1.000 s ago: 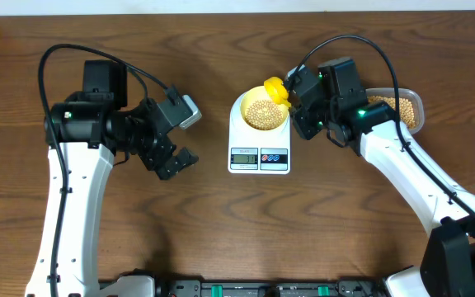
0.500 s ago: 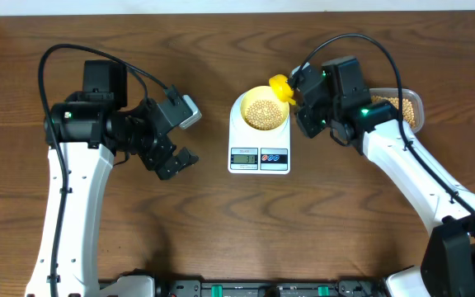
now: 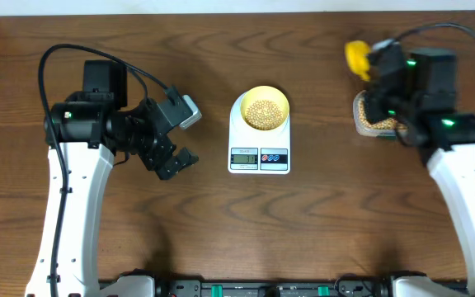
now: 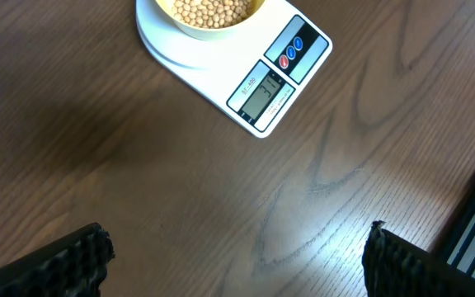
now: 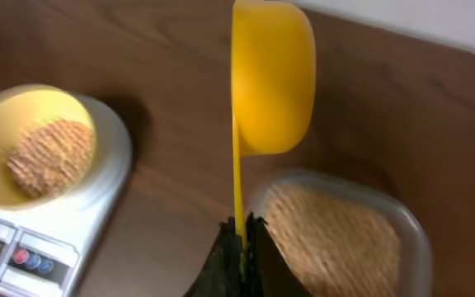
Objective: Scoop item into bowl and weigh 50g on scale
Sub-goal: 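Move the empty scoop right back over the chickpea tub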
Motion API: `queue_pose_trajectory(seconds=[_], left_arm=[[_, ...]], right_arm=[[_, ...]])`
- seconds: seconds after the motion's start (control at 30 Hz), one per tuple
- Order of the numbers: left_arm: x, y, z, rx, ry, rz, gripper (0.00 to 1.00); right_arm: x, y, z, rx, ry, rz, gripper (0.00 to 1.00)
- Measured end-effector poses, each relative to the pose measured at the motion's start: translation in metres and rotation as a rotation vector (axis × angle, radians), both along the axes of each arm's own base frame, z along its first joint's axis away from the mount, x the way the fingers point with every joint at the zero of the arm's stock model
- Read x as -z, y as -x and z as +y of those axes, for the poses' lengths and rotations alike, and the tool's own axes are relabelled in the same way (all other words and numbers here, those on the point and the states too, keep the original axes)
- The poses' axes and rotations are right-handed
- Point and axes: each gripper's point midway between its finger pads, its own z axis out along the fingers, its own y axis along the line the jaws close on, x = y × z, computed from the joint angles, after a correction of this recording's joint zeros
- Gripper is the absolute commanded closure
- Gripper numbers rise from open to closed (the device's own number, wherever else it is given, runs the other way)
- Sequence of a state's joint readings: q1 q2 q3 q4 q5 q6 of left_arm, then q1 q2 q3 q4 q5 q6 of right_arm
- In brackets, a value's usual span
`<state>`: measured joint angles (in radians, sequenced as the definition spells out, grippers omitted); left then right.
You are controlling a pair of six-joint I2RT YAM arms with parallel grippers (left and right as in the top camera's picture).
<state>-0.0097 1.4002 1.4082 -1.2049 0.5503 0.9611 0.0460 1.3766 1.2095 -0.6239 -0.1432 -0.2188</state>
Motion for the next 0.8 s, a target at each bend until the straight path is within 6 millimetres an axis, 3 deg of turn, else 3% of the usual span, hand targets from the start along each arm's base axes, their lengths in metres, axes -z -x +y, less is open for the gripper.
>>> queue_pose_trajectory(seconds=[0.1,0.2,0.4,0.63,0.8], left_arm=[[0.0,0.0,0.0,0.0,0.0,0.0,0.01],[0.0,0.0,0.0,0.0,0.0,0.0,0.01],[0.0,0.0,0.0,0.0,0.0,0.0,0.01],[0.0,0.0,0.0,0.0,0.0,0.0,0.01],[0.0,0.0,0.0,0.0,0.0,0.0,0.01]], right_arm=[[0.019,0.019,-0.034,0.102,0.044,0.115,0.99],[0.038,0.032,-0.056,0.168,0.08,0.213,0.99],[0.059,0.034,-0.069,0.206,0.126,0.286,0.98],[0.099,0.033,-0.095,0.3,0.248,0.408,0.99],[0.11,0.029,-0.1,0.319,0.29,0.428,0.99]])
